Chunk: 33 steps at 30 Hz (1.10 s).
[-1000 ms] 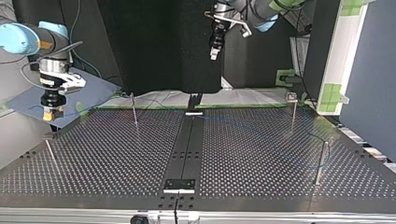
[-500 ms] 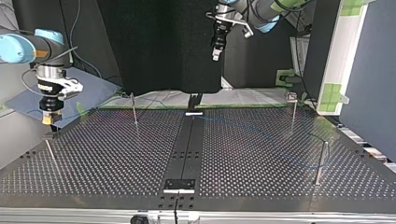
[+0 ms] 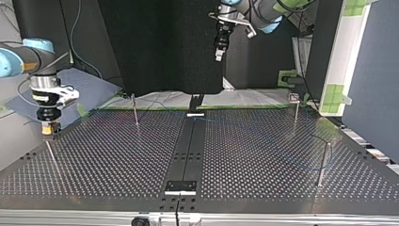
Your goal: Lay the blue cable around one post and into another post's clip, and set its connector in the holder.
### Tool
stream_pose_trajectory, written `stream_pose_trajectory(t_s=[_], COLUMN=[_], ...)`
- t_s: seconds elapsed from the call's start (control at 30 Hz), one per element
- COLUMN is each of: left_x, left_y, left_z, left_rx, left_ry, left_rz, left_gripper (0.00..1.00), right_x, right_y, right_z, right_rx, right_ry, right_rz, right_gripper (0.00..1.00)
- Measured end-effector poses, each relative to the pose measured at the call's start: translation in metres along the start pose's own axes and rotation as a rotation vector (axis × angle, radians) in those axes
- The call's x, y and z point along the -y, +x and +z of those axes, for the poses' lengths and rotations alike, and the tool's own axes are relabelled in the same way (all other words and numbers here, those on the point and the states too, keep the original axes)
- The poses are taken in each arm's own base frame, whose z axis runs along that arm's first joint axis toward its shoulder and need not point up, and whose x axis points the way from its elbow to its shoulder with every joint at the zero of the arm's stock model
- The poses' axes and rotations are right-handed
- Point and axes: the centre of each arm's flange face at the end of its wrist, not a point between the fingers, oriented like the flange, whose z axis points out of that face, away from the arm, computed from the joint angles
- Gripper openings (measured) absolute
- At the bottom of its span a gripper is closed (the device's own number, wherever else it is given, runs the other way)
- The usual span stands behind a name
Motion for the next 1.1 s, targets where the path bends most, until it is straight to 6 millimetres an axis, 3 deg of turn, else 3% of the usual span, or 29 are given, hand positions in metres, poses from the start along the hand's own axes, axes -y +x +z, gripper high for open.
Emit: stream_pose_trajectory(t_s=[0.3, 0.73, 1.1], left_x=[-0.002, -0.003, -0.003], left_y=[0.001, 0.001, 0.000], left_z=[-0.001, -0.001, -0.001], left_rx=[-0.006, -0.007, -0.005], left_ry=[-0.019, -0.021, -0.021], left_rz=[0.001, 0.002, 0.000], left_gripper=[1.00, 1.00, 1.00], right_x=[-0.014, -0.026, -0.026], right_y=[0.010, -0.005, -0.012], right_z=[0.008, 0.003, 0.011], right_rx=[0.029, 0.102, 0.052], right_ry=[0.005, -0.015, 0.030], right_rz=[0.001, 0.027, 0.064], right_gripper=[0.00, 0.00, 0.00])
